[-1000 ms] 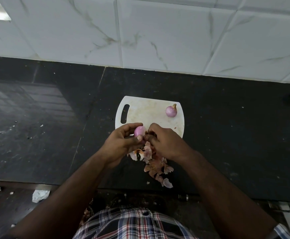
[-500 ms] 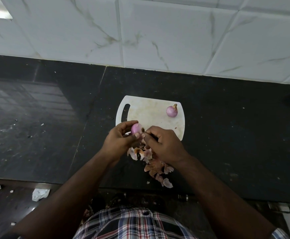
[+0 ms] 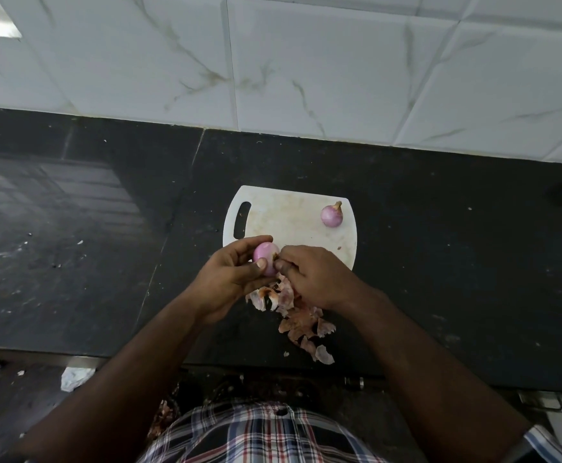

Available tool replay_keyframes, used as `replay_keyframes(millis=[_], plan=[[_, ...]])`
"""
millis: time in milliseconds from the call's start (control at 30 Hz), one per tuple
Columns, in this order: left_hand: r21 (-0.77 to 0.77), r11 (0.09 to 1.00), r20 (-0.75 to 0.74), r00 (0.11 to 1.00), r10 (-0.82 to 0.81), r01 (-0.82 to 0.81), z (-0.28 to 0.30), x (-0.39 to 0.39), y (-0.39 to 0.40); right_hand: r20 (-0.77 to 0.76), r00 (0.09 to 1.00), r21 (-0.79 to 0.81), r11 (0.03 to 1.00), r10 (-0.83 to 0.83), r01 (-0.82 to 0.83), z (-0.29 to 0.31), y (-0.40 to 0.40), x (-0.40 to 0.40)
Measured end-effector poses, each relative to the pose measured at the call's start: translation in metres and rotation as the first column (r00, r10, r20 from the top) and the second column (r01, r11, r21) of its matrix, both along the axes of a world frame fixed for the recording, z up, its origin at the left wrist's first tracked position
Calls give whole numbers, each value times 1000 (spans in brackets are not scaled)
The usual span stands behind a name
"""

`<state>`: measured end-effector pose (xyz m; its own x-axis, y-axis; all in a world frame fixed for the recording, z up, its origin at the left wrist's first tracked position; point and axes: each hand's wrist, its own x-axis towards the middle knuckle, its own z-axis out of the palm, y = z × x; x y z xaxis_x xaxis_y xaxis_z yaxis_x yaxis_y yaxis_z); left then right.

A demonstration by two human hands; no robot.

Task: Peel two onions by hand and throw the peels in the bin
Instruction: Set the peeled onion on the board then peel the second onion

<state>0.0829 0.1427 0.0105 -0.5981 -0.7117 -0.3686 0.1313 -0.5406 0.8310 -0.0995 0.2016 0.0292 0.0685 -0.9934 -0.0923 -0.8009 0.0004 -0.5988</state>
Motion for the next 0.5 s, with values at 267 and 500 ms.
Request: replay_keyframes(millis=[267,500], plan=[[-3,991,4,991,137,-137,-4,1,-6,282,952,-79,987,-115,142,-5,7,11],[68,994,-87,992,87,-82,-3,-1,-4,457,810,109,927,-368,359,-15,4,4]])
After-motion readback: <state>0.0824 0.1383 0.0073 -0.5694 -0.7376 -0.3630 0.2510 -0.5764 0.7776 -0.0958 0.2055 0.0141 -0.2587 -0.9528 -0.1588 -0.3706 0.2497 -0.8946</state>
